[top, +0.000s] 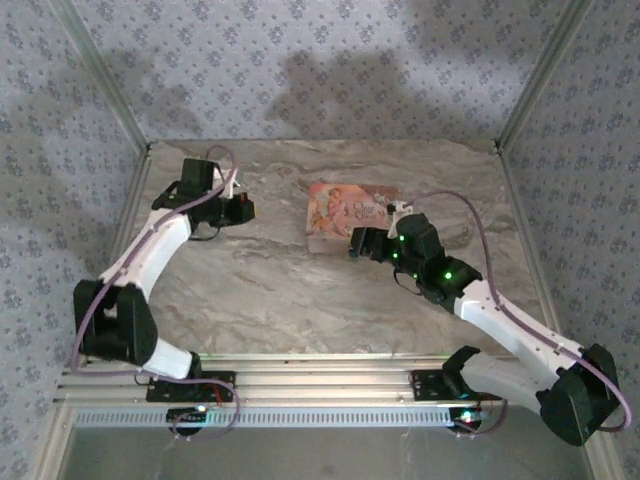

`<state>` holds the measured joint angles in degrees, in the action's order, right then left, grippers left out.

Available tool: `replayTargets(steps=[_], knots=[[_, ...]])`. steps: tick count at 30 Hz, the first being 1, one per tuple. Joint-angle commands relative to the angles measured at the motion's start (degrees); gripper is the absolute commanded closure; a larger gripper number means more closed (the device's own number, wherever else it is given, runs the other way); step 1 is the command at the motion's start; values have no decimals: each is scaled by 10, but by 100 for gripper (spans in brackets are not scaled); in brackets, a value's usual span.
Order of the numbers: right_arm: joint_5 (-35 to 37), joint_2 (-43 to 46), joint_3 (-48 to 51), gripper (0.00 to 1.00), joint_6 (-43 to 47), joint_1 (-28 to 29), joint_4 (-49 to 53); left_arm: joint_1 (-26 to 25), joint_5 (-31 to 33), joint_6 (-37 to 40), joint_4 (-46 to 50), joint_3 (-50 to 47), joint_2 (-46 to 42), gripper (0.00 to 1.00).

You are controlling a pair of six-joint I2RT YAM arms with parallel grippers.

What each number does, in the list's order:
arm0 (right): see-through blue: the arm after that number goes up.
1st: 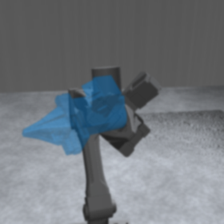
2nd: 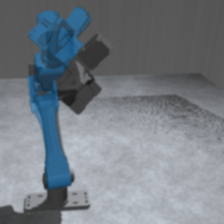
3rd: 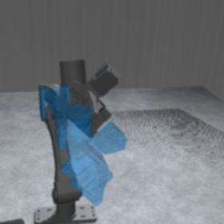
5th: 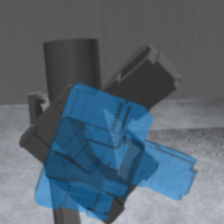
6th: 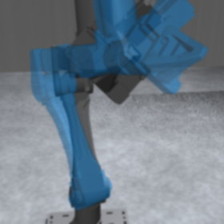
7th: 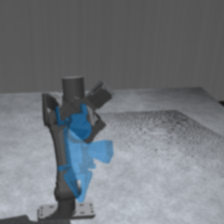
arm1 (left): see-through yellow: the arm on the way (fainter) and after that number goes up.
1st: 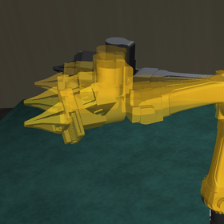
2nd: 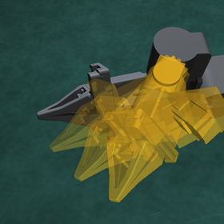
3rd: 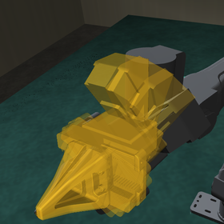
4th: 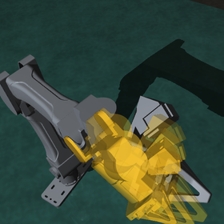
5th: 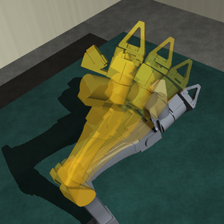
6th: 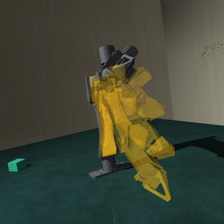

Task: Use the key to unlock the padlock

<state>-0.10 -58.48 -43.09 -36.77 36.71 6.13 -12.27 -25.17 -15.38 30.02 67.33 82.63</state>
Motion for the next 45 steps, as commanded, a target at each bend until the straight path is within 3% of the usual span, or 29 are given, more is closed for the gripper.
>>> replayTargets(steps=[1, 10, 19, 28, 45], knots=[[-47, 6, -13, 37, -34, 20, 12, -39, -8, 52, 22, -17, -72, 100], [-95, -47, -74, 39, -64, 94, -44, -161, 134, 27, -100, -98, -246, 100], [-104, -95, -95, 45, -96, 133, -160, -251, 233, 12, -184, -166, -334, 100], [-105, -118, -117, 52, -112, 135, -205, -267, 239, -7, -206, -193, -371, 100], [-156, -186, -174, 54, -122, 139, -222, -268, 222, -29, -226, -192, -361, 100]])
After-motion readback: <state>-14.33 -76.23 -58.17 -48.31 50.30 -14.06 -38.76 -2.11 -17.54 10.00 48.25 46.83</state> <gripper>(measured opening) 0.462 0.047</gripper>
